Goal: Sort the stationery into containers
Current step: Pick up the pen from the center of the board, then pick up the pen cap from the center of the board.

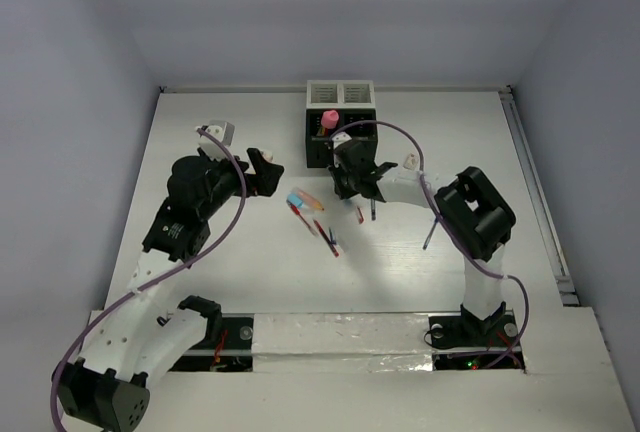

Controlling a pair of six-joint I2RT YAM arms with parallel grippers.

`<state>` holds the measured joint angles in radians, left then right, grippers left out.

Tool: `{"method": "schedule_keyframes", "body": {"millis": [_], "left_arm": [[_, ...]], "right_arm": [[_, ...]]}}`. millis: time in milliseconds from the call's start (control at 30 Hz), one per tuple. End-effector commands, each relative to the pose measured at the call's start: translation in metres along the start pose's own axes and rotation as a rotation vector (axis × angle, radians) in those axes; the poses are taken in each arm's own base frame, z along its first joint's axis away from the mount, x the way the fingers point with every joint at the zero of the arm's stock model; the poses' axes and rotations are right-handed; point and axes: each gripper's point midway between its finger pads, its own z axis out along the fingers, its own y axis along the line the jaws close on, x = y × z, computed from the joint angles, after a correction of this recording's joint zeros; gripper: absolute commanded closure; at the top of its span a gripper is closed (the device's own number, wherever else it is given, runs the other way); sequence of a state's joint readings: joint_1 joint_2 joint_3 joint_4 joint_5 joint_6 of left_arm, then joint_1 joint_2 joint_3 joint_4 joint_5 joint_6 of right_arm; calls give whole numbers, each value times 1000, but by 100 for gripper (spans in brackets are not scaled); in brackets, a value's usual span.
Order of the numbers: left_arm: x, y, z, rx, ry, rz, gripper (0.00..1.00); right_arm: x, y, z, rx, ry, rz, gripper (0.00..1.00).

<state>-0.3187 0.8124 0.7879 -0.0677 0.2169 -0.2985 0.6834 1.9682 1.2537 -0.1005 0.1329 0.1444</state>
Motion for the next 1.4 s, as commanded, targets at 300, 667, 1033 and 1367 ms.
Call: {"method": "schedule_keyframes", "body": {"millis": [300, 667, 1033, 1367], "left_arm": [[-13, -35, 5, 184, -21, -31, 46], [17, -72, 19, 323, 51, -231, 47], [28, -94, 36, 329, 34, -280, 52], [23, -92, 50, 260, -39, -275, 67]], "right_arm": [[-136, 34, -126, -167, -450, 175, 87], [-192, 85, -222, -408, -702, 285, 86], [-183, 105, -232, -448, -707, 272, 86], [-170, 112, -230, -481, -676, 275, 86]]}}
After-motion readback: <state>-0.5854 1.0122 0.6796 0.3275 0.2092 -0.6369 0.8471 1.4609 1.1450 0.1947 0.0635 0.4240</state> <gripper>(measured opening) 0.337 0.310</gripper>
